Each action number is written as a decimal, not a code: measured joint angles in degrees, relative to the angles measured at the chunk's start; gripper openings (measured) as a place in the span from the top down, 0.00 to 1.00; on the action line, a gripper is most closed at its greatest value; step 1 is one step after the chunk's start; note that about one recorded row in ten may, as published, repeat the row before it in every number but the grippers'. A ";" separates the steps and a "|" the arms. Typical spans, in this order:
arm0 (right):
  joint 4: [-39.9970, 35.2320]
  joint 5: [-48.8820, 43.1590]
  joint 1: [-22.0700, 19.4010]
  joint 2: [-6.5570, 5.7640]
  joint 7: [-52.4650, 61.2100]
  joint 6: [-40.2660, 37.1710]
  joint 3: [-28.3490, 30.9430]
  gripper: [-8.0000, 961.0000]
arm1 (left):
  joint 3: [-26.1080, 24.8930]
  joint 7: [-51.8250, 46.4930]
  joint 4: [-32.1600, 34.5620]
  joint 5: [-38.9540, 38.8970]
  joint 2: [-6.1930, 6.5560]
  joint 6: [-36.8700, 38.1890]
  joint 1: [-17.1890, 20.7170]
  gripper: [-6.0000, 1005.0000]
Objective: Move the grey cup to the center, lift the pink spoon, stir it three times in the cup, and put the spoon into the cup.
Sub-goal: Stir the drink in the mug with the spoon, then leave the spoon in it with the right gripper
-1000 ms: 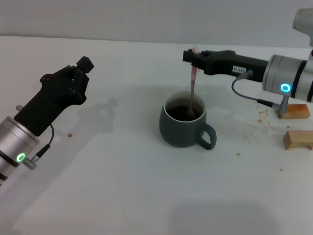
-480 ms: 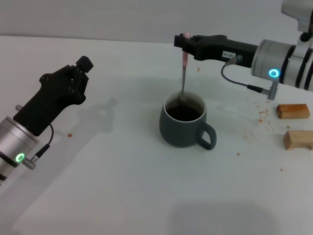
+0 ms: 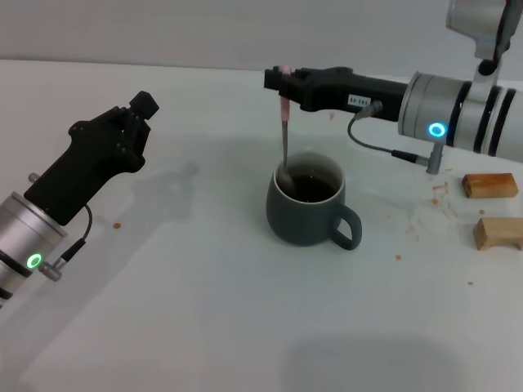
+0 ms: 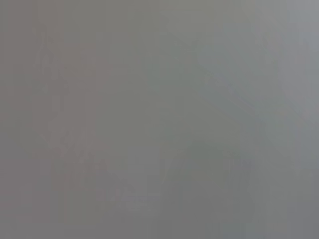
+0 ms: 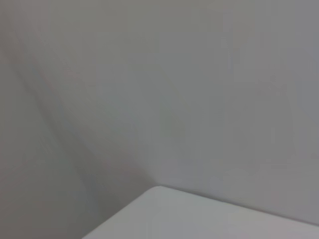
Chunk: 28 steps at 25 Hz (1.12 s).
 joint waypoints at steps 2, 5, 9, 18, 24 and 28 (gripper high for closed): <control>0.08 0.02 -0.39 0.01 0.00 -1.32 -0.03 0.90 | 0.03 -0.25 0.13 0.04 0.03 0.01 -0.13 0.99; 0.09 0.04 -1.31 0.01 0.15 -2.96 0.02 0.90 | 0.18 -0.44 0.34 0.07 0.06 0.02 -0.57 0.99; -0.13 0.05 -3.24 -0.16 0.50 -3.26 0.72 0.90 | 0.39 -0.46 0.43 0.08 0.06 -0.18 -1.14 0.99; -1.05 0.70 -5.46 -0.52 0.67 -2.70 1.00 0.90 | 0.53 -0.50 0.44 0.11 -0.36 -0.49 -1.80 0.99; -2.15 0.76 -5.31 -0.60 0.70 0.53 1.11 0.90 | 0.50 -0.59 0.44 0.16 -0.46 -0.51 -1.76 0.99; -2.48 1.18 -4.30 -0.64 0.71 2.82 1.05 0.90 | 0.27 -0.60 0.43 0.17 -0.54 -0.57 -1.75 0.99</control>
